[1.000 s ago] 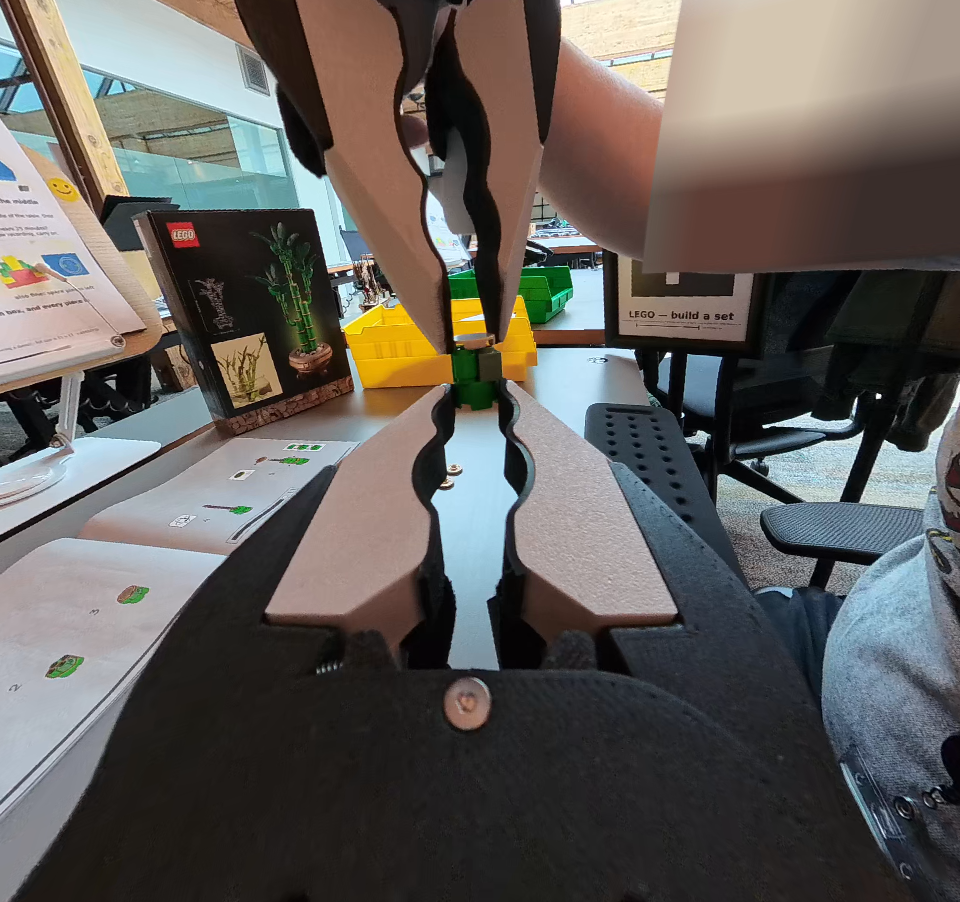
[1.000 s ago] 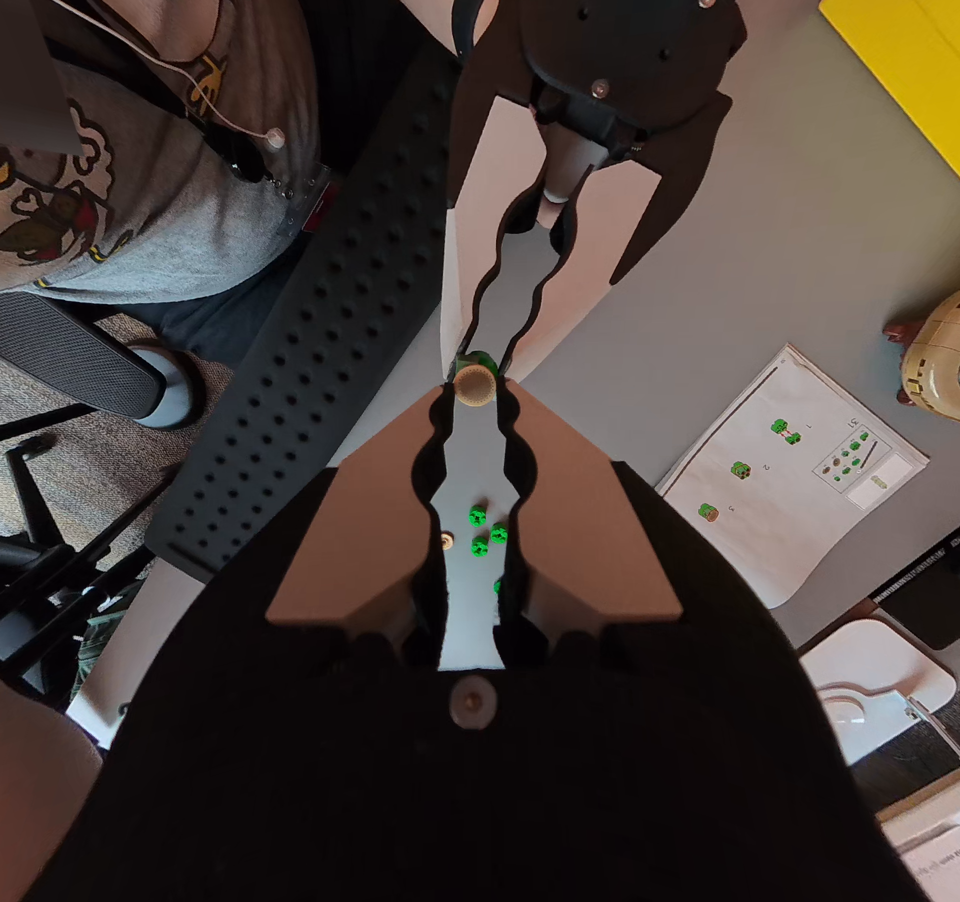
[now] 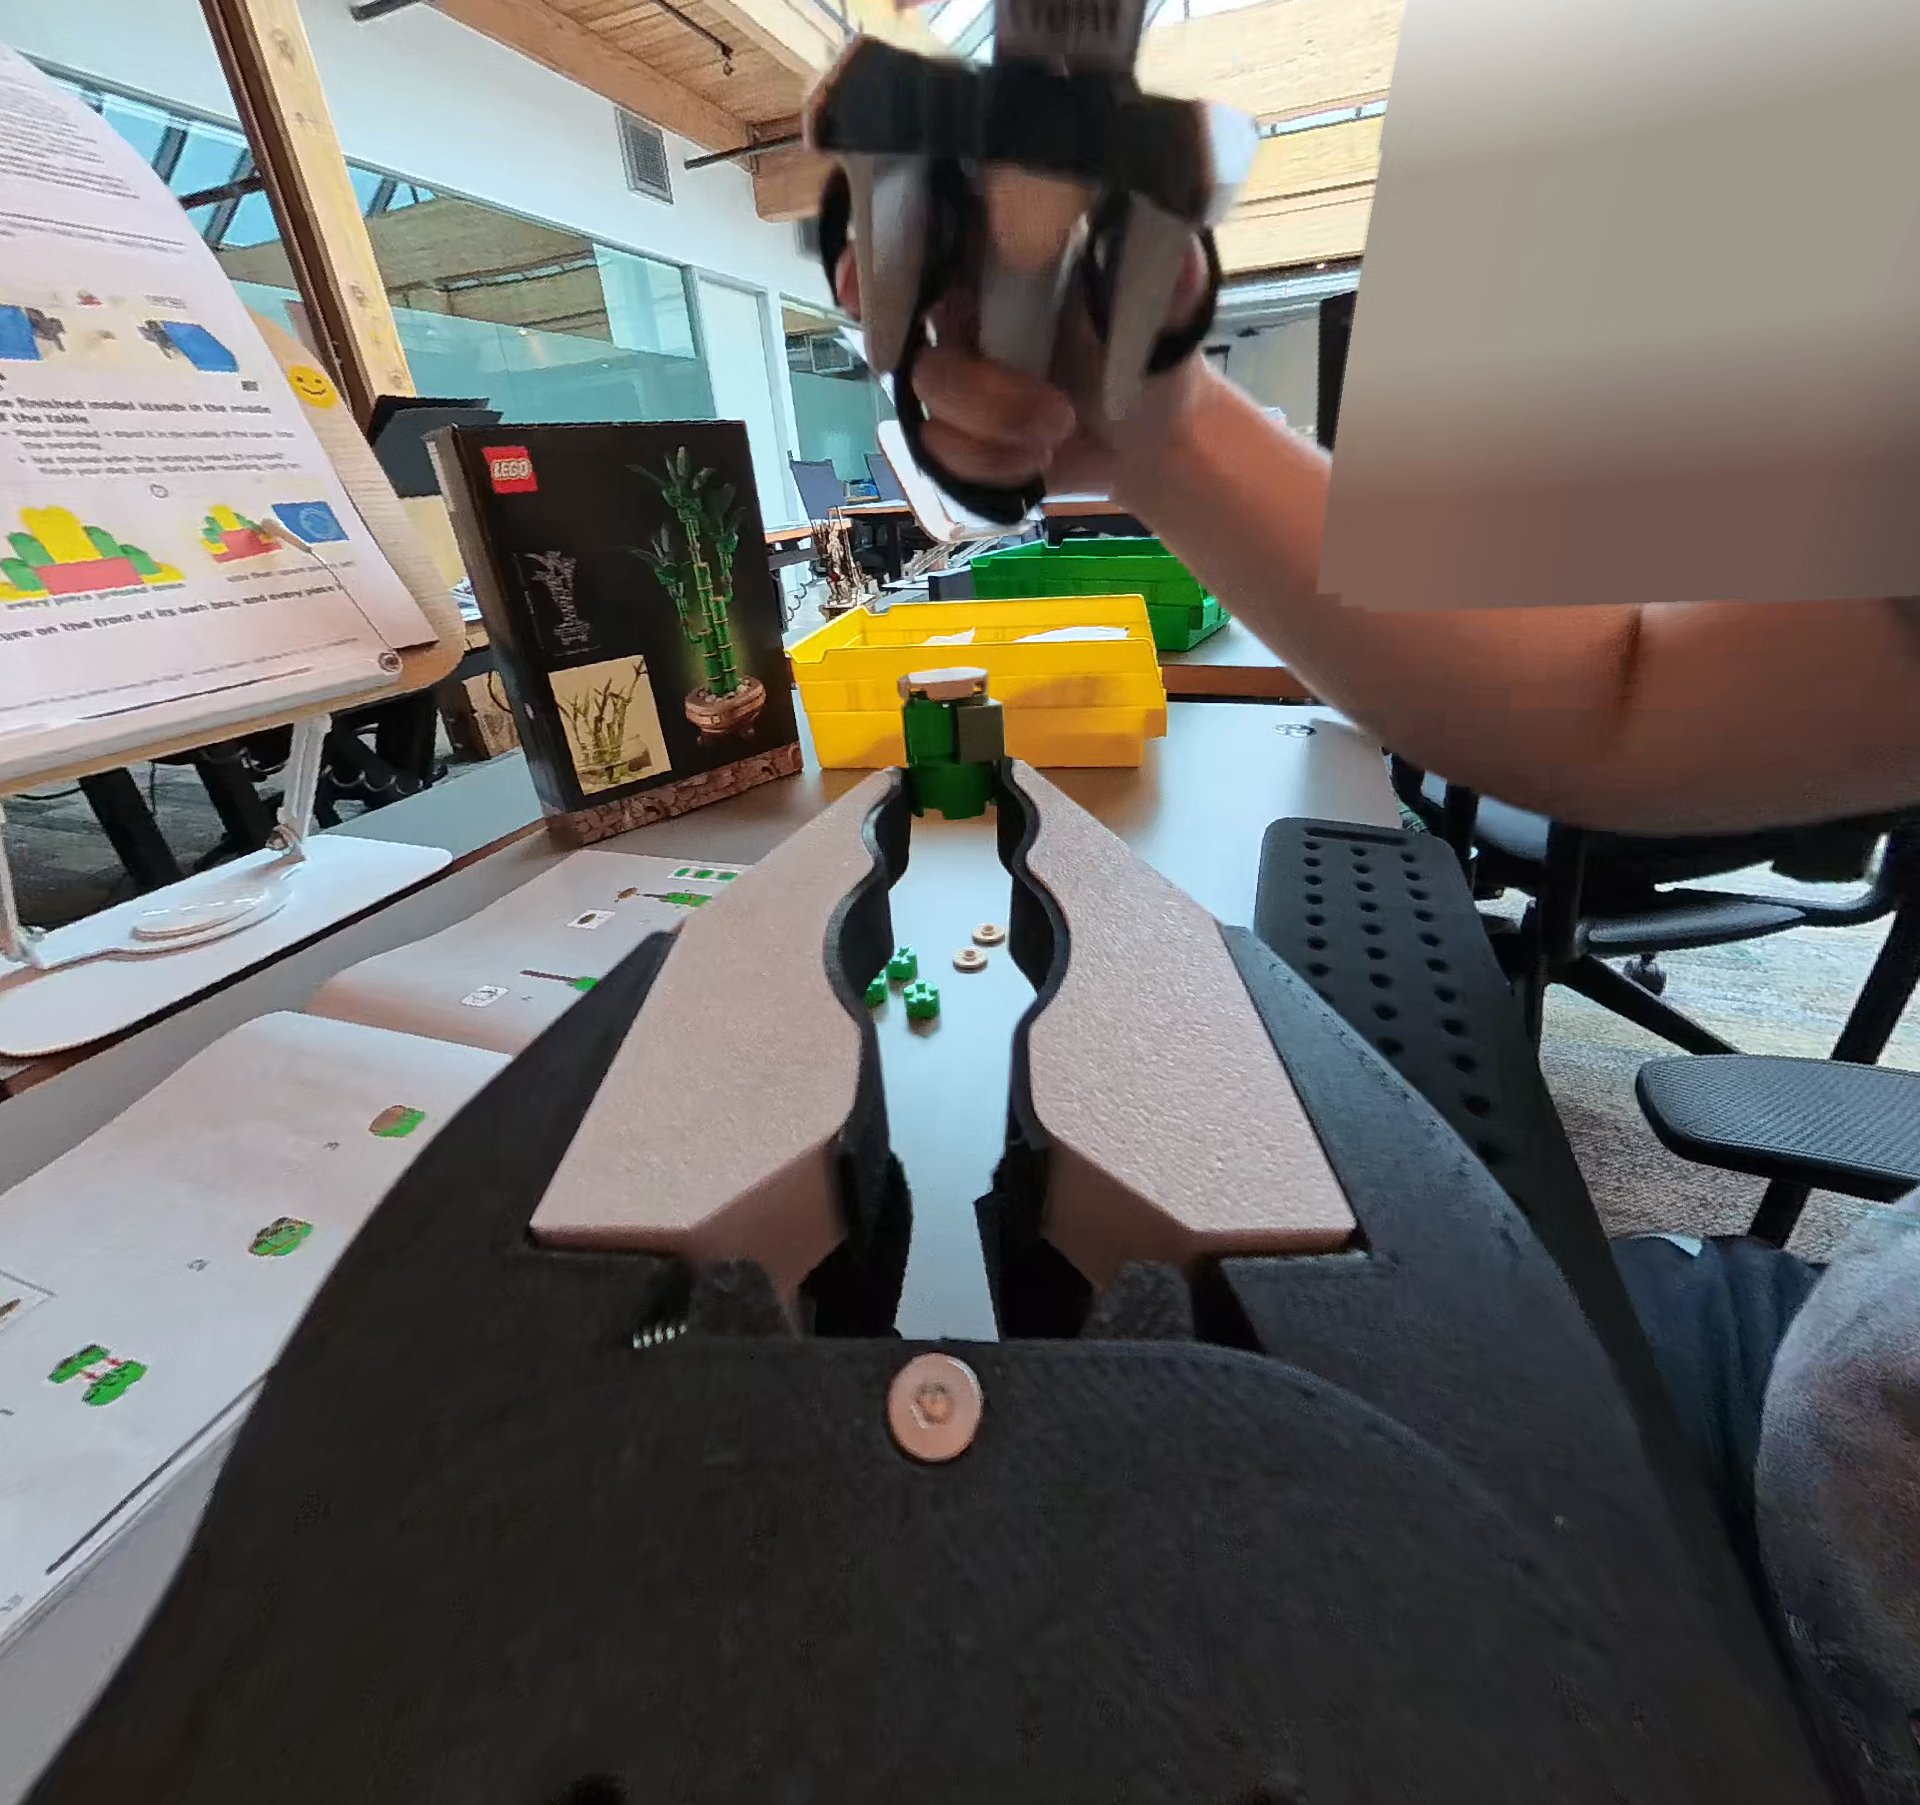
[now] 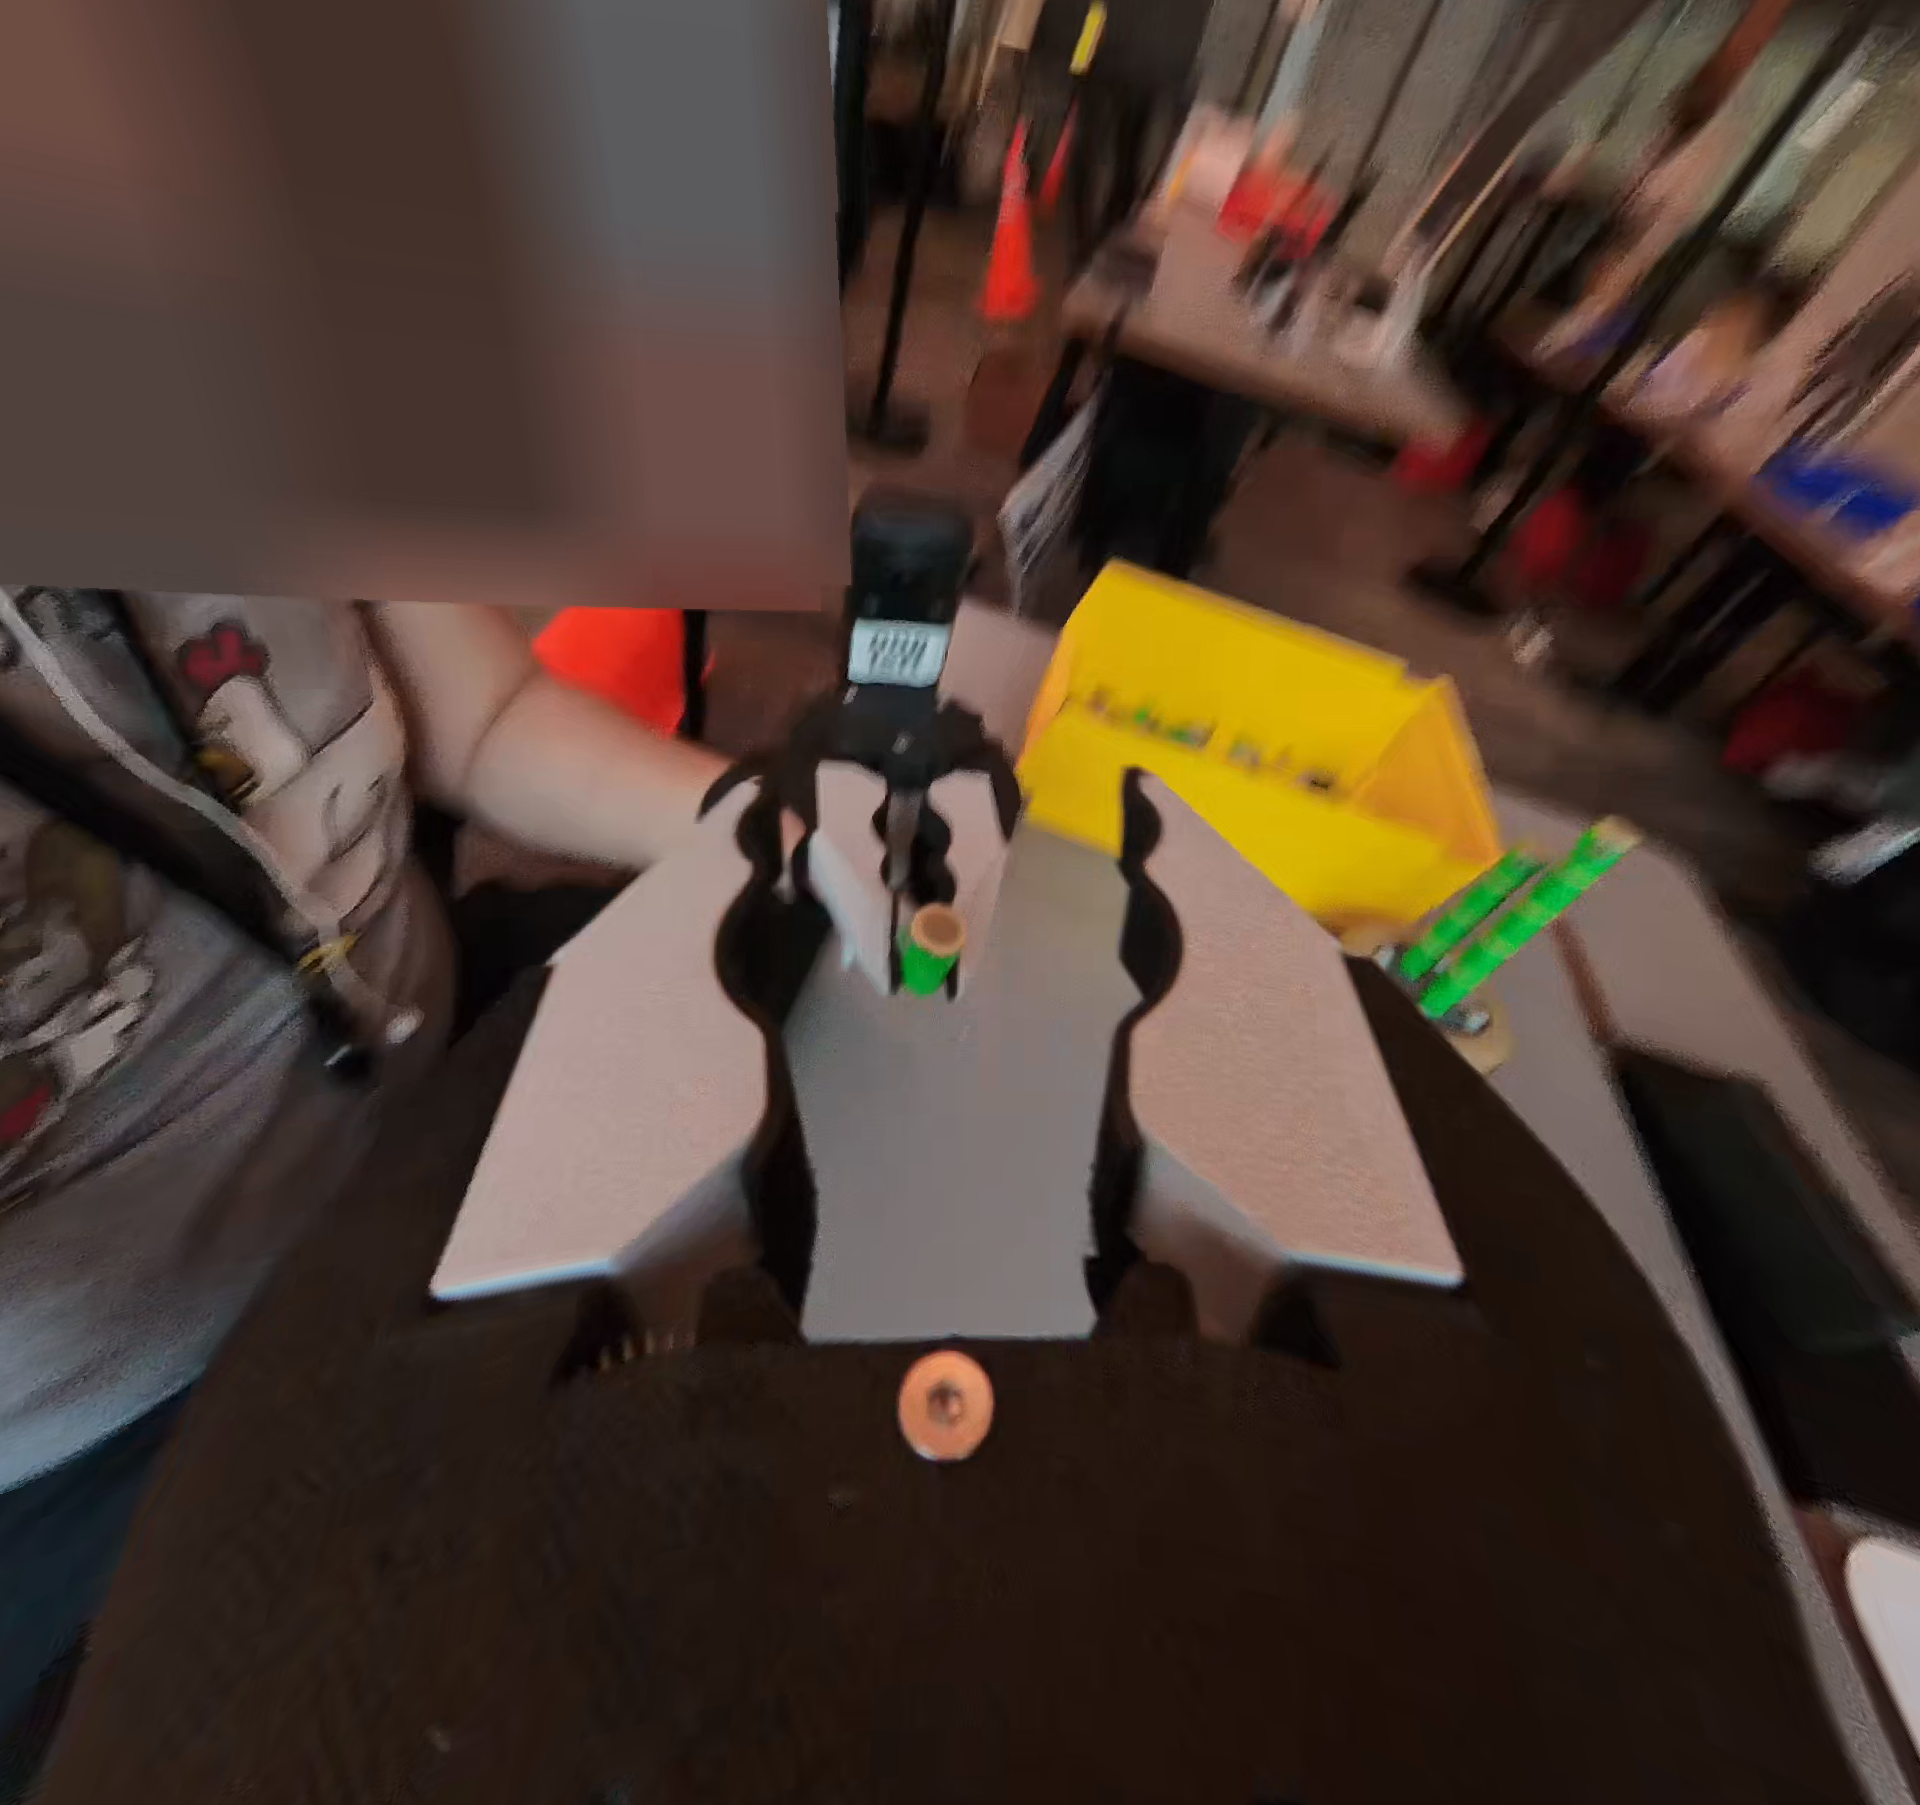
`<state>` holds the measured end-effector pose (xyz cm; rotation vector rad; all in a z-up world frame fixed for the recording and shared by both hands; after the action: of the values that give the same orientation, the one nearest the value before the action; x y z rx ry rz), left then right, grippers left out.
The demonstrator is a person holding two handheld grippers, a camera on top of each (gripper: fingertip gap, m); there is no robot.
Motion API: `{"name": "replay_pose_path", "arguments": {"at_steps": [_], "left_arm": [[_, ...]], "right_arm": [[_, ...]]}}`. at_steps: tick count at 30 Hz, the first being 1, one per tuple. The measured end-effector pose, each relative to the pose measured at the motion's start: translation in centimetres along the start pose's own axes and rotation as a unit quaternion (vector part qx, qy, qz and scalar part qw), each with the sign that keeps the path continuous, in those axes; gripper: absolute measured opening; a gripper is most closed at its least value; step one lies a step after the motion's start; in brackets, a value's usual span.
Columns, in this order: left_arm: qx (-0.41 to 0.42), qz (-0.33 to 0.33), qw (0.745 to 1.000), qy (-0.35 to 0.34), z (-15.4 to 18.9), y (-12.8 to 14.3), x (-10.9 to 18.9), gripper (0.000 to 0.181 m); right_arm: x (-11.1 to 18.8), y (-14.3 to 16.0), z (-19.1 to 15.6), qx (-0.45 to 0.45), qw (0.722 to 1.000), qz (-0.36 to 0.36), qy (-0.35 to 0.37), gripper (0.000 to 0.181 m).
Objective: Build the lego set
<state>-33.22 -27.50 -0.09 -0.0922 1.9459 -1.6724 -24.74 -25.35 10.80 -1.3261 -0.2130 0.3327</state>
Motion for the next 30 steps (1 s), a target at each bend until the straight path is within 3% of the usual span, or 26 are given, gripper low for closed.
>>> {"name": "replay_pose_path", "arguments": {"at_steps": [1,3,5,9,14,18,30], "left_arm": [[0.006,-0.002,1.0,0.002,0.0,0.1,0.0,0.014],[0.022,-0.004,1.0,0.012,0.0,0.2,0.0,0.014],[0.04,-0.012,0.999,0.02,0.0,0.4,0.0,0.014],[0.068,-0.007,0.997,0.033,0.1,0.3,0.0,0.014],[0.097,0.009,0.994,0.043,0.1,0.0,0.1,0.014],[0.118,0.012,0.992,0.053,0.2,0.0,0.1,0.014],[0.131,0.002,0.989,0.062,0.3,0.3,0.0,0.014]], "right_arm": [[0.4,0.5,-0.4,0.031,0.998,0.038,0.031,0.082],[0.8,2.2,-1.4,0.128,0.987,0.036,0.087,0.086],[0.4,4.1,-2.3,0.239,0.963,-0.027,0.12,0.083],[-0.9,7.2,-3.4,0.381,0.9,-0.184,0.106,0.079],[-2.1,8.6,-3.3,0.463,0.85,-0.231,0.104,0.072],[-3.1,9.9,-3.1,0.468,0.845,-0.24,0.095,0.068],[-3.9,9.4,-3.2,0.46,0.853,-0.231,0.087,0.058]]}}
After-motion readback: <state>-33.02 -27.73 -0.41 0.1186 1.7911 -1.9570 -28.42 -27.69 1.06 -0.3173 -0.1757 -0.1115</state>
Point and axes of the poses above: each gripper's, where its closed fingertips meet, x back along the fingers, y out of its underside, z = x × y across the jaws, the point moved 4 cm from there along x, back along the fingers, and after that the axes turned 13 degrees about z, right-handed, at the moved point
